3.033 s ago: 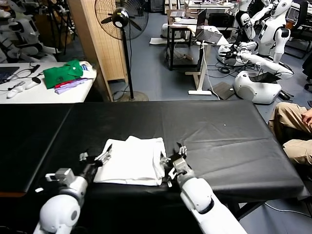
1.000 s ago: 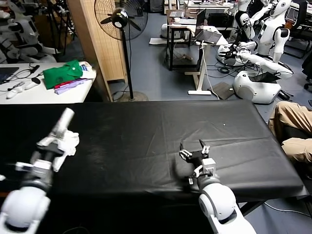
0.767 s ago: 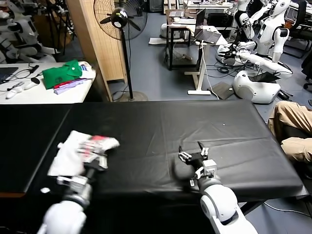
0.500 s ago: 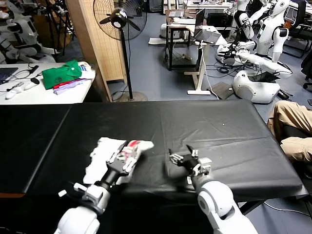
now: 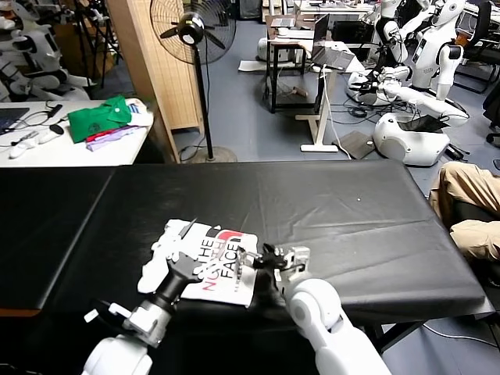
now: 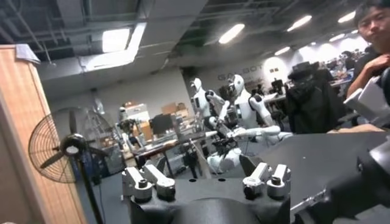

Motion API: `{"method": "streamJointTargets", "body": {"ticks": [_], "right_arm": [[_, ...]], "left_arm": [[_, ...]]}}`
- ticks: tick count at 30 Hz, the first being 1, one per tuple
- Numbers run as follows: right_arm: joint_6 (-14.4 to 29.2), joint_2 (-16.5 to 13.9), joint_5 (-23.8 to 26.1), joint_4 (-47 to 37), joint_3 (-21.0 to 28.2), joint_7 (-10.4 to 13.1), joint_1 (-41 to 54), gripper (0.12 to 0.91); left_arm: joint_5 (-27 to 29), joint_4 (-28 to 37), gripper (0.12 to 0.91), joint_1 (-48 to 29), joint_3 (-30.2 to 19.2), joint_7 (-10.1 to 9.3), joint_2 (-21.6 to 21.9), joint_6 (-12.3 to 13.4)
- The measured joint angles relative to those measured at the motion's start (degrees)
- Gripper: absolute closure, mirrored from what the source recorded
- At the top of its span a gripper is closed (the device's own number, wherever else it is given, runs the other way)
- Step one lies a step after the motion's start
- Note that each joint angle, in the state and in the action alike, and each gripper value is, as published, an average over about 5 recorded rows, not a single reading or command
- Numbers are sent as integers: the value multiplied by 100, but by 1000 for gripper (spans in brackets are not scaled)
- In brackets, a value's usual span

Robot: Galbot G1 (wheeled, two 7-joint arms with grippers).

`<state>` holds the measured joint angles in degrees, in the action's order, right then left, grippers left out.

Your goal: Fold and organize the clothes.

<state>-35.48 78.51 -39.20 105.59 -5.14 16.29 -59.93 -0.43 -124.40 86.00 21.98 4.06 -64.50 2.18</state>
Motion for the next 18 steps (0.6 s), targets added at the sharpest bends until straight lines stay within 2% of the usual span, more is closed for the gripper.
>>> {"method": "streamJointTargets", "body": {"ticks": [2,4,8,13,15,18], "right_arm": [[4,71,0,-107,37,107,66,264],[4,142,25,-220,69,153,133,342],[37,247,248,-440,125,59,265,557],[219,218,772,-648,160,-286,403,835],[408,165,1159,-736,138,-508,464,886],[912,23,2205,-937,52,-1017,595,887]], "left_arm": [[4,10,232,40,38,-50,-5,31],[2,12,232,85,85,-84,-5,68],[-2,13,232,171,178,-132,0,139],[-4,39,232,217,232,-203,-21,181],[-5,68,232,220,242,-232,-36,189],[-8,137,232,227,257,-325,-53,185]]}}
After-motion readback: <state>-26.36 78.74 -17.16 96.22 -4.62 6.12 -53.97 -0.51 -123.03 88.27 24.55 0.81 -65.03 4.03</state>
